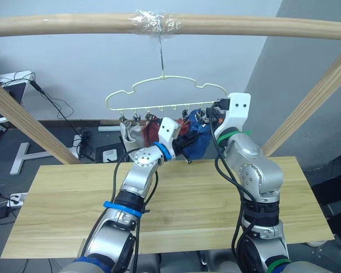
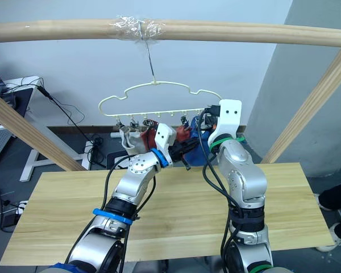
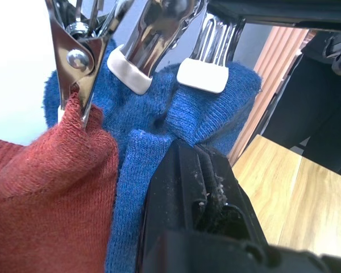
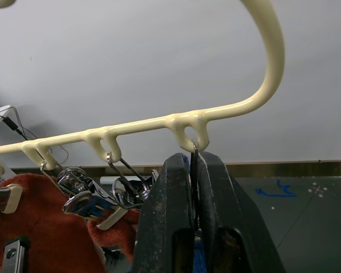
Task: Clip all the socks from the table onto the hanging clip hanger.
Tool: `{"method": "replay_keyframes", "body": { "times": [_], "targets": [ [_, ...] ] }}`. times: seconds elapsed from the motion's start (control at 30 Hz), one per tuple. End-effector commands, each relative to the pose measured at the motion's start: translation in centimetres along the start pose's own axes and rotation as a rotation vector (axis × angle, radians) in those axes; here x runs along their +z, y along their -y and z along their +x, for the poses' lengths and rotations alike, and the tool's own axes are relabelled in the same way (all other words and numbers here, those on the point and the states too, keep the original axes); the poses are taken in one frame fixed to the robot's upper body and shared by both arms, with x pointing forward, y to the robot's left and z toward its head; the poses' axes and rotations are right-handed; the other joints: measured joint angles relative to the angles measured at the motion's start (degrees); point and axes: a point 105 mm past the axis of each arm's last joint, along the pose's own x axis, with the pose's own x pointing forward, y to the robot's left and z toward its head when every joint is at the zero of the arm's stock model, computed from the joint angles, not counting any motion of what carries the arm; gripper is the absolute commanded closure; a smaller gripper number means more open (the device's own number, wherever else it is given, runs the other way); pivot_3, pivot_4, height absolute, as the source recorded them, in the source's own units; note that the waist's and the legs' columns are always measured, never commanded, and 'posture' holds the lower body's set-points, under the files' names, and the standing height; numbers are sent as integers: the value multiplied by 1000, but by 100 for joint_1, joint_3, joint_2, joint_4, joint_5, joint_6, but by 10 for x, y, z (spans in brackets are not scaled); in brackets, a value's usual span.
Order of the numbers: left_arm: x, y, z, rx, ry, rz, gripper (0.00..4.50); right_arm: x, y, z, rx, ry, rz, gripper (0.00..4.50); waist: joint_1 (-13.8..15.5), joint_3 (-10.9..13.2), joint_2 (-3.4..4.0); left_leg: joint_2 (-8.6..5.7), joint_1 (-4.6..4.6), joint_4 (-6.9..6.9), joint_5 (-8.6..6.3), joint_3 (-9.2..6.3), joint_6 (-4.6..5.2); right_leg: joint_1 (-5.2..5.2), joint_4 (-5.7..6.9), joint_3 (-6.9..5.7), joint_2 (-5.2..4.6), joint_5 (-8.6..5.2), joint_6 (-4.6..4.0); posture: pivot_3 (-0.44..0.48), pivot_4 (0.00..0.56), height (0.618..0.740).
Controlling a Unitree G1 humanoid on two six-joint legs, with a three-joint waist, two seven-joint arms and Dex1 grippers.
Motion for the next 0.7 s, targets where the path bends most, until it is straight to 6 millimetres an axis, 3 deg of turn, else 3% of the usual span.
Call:
{"method": "replay_keyframes", "body": {
  "times": [0.03, 0.07, 0.13, 0.3, 0.5, 0.6, 0.7],
  "targets": [
    [20, 1, 5, -9, 70, 14, 4478, 15, -9, -4, 38, 61, 28, 4500, 0, 0, 0, 0, 0, 0, 0, 0, 0, 0, 1, 0, 0, 0, 0, -113, 195, 710],
    [20, 2, 6, -14, 70, 17, 4478, 17, -7, -4, 21, 71, 41, 4500, 0, 0, 0, 0, 0, 1, 0, 0, 0, 0, 1, 0, 0, 0, 0, -112, 194, 710],
    [19, 5, 4, -29, 67, -24, 4272, 19, -6, -5, 21, 87, 48, 3926, 0, 0, 0, 0, 1, 1, 0, -1, 0, 0, 2, 0, 1, 0, 0, -112, 194, 710],
    [10, 12, -5, -90, 28, -4, 2958, 21, -3, -7, 17, 98, 41, 2236, -2, 0, 0, 0, 0, 0, 0, 0, 0, 0, 0, 1, 1, 0, 0, -109, 192, 710],
    [-3, 10, -35, -120, -35, 8, 1191, 18, 2, -17, 55, 80, -20, 91, -7, 0, 0, 2, 1, 0, 0, -3, -1, -1, 3, -1, 1, 0, 0, -94, 183, 710],
    [-6, 10, -60, -157, -69, 24, 205, 13, 8, -26, 94, 52, -103, 0, -7, 0, 1, 2, 1, 0, 0, -1, -1, -1, 2, 1, 0, 0, 0, -85, 177, 710],
    [-6, 8, -80, -181, -96, 27, 8, 6, 13, -35, 151, 15, -212, 0, 2, 0, 0, 2, 1, -1, 0, -2, -1, -1, 1, 0, -1, 0, 0, -66, 170, 710]
  ]
}}
